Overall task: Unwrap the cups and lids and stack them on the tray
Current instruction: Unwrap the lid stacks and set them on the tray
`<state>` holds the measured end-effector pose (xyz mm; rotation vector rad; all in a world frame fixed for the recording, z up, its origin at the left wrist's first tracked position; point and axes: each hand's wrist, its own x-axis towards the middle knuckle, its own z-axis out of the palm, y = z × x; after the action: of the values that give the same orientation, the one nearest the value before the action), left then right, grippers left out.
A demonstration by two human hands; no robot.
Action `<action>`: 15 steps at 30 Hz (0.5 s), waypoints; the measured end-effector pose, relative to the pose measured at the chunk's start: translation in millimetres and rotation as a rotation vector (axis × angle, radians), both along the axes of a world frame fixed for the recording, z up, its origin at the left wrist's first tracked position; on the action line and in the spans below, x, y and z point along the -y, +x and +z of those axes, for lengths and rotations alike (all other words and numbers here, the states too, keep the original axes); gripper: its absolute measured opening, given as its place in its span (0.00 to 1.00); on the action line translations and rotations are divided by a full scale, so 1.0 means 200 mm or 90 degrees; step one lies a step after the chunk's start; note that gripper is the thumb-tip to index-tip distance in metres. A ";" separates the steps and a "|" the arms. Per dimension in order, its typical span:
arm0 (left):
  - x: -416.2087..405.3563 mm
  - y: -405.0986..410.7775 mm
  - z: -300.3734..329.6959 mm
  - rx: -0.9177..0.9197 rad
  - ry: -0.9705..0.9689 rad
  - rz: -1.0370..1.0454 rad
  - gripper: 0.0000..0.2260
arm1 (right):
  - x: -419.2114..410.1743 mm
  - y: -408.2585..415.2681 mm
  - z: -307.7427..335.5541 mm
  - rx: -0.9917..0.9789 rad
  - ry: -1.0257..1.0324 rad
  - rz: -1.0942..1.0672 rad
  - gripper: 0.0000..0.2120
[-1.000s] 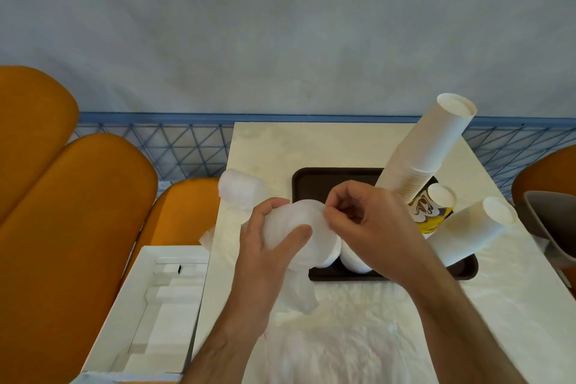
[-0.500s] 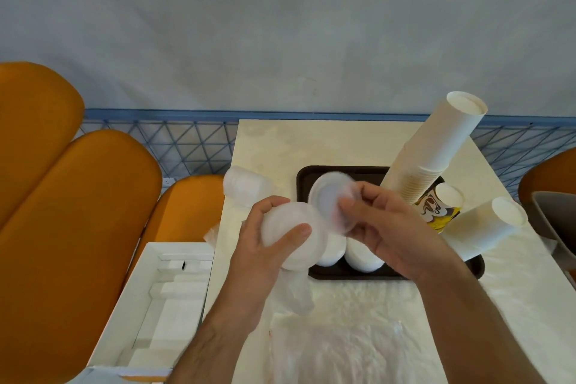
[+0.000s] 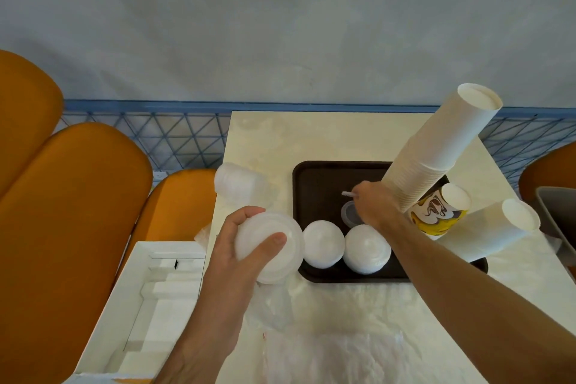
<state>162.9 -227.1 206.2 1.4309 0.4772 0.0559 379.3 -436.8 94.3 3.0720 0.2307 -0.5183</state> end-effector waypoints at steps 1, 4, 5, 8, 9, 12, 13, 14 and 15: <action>0.00 0.00 0.00 -0.003 0.003 0.002 0.20 | 0.00 0.00 -0.02 0.003 -0.009 0.007 0.08; -0.01 0.02 -0.02 -0.009 0.006 0.004 0.22 | 0.01 0.00 -0.04 -0.006 -0.032 0.011 0.08; -0.02 0.02 -0.02 -0.011 0.003 0.005 0.22 | 0.01 0.00 -0.04 -0.020 -0.021 0.001 0.08; -0.02 0.03 -0.02 -0.011 -0.016 0.002 0.23 | 0.02 0.02 -0.04 -0.070 -0.001 -0.006 0.10; -0.02 0.03 -0.02 -0.011 -0.019 0.001 0.23 | 0.01 0.03 -0.04 -0.087 0.000 -0.009 0.11; -0.03 0.03 -0.02 -0.011 -0.031 0.002 0.22 | -0.01 0.05 -0.04 -0.109 0.003 -0.028 0.15; -0.03 0.03 -0.02 -0.013 -0.034 0.002 0.22 | -0.01 0.06 -0.04 -0.109 0.008 -0.036 0.15; -0.03 0.03 -0.02 -0.013 -0.036 0.003 0.22 | -0.02 0.07 -0.05 -0.109 0.013 -0.043 0.15; -0.04 0.03 -0.02 -0.015 -0.035 0.005 0.22 | -0.02 0.08 -0.05 -0.112 0.016 -0.047 0.15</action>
<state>168.2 -219.5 202.1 1.3772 0.4993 0.0319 395.4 -432.6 84.6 3.0705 0.1263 -0.7955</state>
